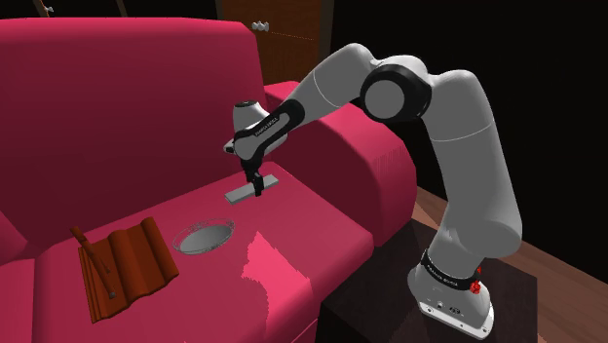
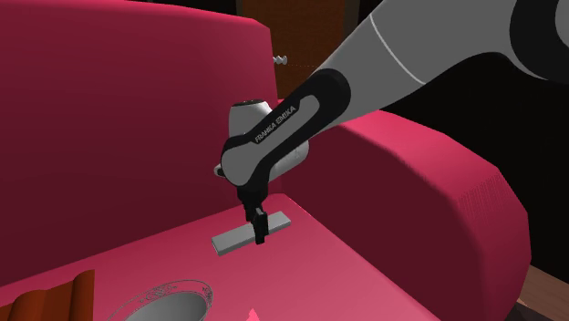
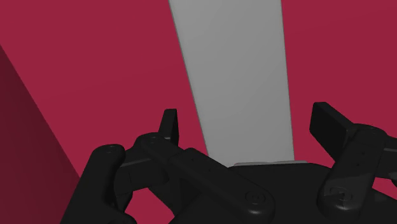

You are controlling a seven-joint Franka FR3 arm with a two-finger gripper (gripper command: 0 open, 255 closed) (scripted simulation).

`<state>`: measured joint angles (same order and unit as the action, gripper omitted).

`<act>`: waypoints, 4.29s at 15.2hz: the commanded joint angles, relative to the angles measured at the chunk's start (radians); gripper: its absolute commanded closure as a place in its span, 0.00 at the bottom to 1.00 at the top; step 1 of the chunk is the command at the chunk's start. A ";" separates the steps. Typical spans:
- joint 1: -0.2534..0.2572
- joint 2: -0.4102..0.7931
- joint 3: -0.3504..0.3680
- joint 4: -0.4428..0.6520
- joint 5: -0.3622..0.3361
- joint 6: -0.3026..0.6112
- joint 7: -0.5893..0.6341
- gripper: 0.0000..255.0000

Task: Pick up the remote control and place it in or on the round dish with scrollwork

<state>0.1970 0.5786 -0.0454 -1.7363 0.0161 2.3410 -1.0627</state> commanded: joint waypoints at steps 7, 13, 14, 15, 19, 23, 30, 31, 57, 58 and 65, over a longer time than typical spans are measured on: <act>0.000 0.001 0.000 0.001 0.000 0.001 0.000 1.00; 0.000 0.001 0.000 0.000 0.000 0.001 -0.001 1.00; 0.000 0.001 0.000 0.001 0.000 0.001 0.000 1.00; 0.000 -0.008 0.000 0.001 0.000 -0.009 0.000 1.00; 0.001 -0.040 -0.001 0.008 -0.002 -0.048 0.000 1.00; 0.001 -0.071 -0.002 0.018 -0.003 -0.088 0.001 1.00; 0.002 -0.118 -0.004 0.044 -0.006 -0.161 0.002 1.00; 0.002 -0.124 -0.004 0.048 -0.006 -0.172 0.002 1.00; 0.288 -0.180 0.103 0.053 -0.068 -0.241 0.416 1.00; 0.303 -0.173 0.109 0.064 -0.071 -0.245 0.437 1.00; 0.324 -0.130 0.114 0.047 -0.080 -0.185 0.469 1.00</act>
<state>0.5205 0.4449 0.0685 -1.6818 -0.0626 2.1430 -0.5957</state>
